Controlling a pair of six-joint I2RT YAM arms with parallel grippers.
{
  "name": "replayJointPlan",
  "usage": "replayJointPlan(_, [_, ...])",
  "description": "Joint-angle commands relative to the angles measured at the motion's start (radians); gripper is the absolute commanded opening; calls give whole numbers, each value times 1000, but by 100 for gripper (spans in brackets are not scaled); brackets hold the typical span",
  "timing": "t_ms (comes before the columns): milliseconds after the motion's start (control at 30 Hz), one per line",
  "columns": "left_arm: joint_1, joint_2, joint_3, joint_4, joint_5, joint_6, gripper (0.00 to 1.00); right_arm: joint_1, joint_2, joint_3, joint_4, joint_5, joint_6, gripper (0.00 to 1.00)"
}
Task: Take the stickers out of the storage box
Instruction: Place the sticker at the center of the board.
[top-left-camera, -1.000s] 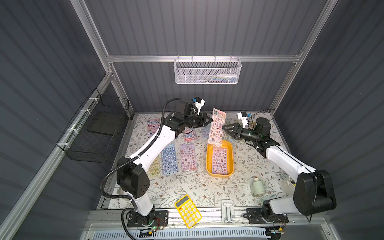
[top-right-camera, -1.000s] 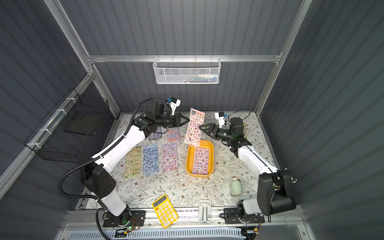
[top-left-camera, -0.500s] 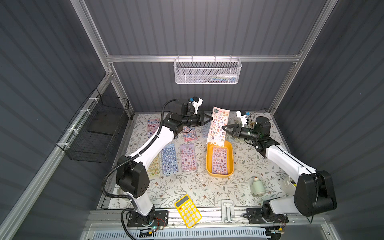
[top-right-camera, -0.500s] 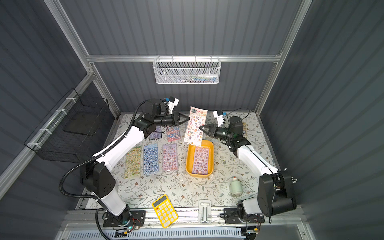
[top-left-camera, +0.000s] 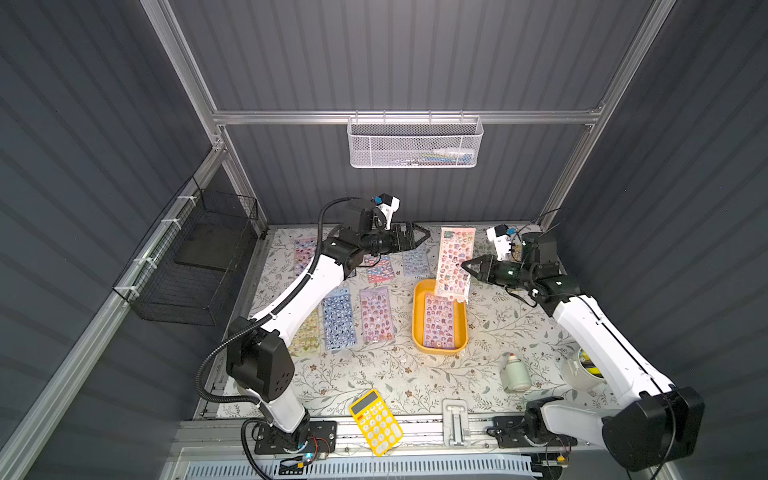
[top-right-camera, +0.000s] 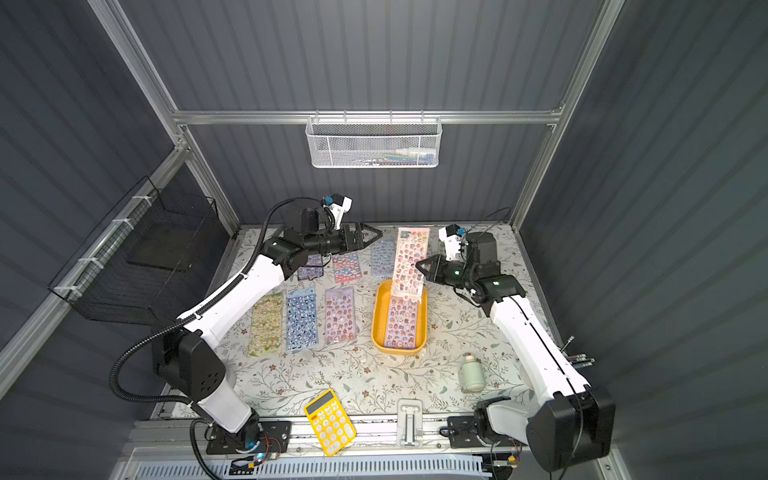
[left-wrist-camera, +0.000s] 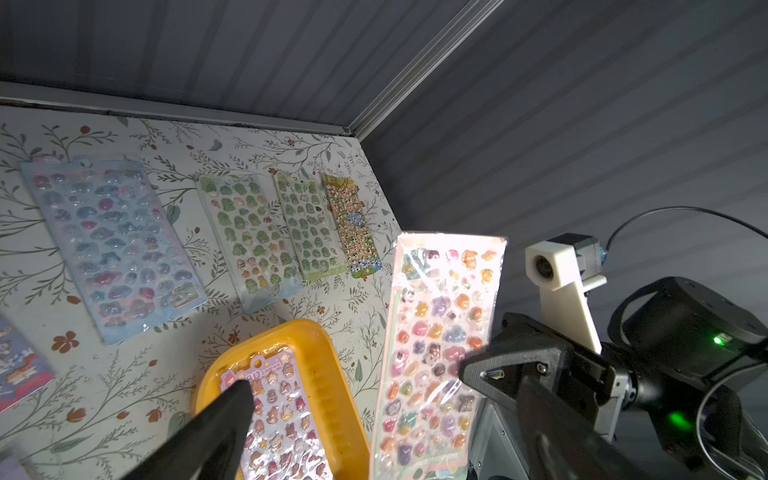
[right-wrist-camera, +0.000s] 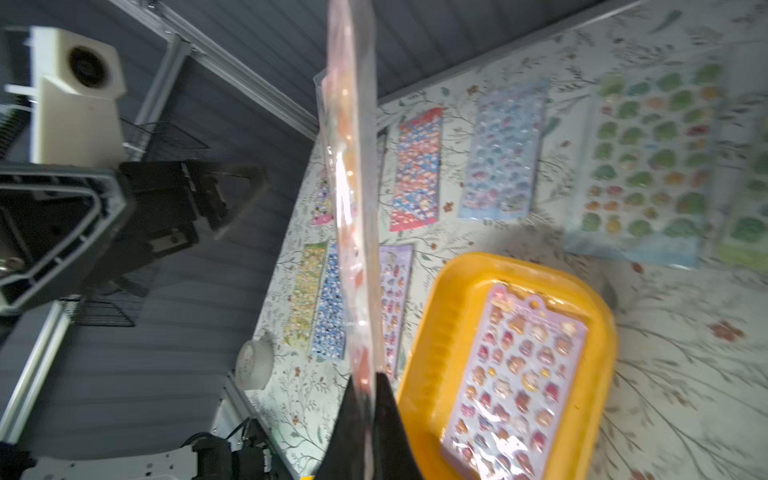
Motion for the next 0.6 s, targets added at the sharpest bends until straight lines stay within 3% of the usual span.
replayJointPlan(0, [4, -14, -16, -23, -23, 41, 100, -17, -37, -15, -263, 163, -102, 0])
replayJointPlan(167, [6, -5, -25, -27, -19, 52, 100, -62, -81, -54, -416, 298, -116, 1])
replayJointPlan(367, [6, -3, -47, -19, -14, 58, 100, -162, -75, -138, -460, 296, -92, 2])
replayJointPlan(567, [6, 4, -53, -13, -6, 58, 100, -224, 30, -132, -484, 326, -113, 0])
